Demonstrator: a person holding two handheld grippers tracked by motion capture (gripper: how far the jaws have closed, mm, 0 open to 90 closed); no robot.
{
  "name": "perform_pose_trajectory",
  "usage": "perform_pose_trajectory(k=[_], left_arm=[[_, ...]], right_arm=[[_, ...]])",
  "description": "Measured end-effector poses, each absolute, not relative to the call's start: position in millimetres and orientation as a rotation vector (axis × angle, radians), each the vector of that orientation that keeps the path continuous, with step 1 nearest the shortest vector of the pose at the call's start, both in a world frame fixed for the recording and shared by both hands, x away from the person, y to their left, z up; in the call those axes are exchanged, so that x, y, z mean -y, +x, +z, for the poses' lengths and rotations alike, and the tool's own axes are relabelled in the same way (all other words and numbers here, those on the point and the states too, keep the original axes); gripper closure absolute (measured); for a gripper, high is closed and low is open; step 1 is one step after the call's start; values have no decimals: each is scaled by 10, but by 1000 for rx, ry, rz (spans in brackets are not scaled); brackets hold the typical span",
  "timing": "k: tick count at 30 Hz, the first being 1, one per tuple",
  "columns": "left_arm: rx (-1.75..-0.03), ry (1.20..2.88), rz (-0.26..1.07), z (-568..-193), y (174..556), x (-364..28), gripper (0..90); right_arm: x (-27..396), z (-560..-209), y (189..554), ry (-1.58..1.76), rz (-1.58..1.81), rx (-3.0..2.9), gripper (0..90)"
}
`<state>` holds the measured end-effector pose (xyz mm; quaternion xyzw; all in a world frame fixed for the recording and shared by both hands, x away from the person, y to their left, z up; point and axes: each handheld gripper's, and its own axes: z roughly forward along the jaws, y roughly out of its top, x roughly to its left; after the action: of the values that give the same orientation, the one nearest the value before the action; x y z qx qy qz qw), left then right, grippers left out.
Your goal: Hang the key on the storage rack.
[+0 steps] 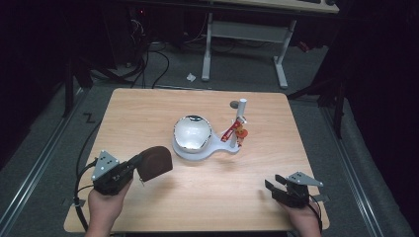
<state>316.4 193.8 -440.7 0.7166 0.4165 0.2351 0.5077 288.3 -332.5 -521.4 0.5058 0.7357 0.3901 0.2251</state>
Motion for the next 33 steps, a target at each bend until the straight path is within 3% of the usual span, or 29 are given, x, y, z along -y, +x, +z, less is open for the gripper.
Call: perform_pose_trajectory(k=[33], left_arm=[[-1021, 1787, 590, -4049, 3760, -1574, 873]], right_arm=[[3309, -5184, 2877, 1362, 1083, -2037, 484]])
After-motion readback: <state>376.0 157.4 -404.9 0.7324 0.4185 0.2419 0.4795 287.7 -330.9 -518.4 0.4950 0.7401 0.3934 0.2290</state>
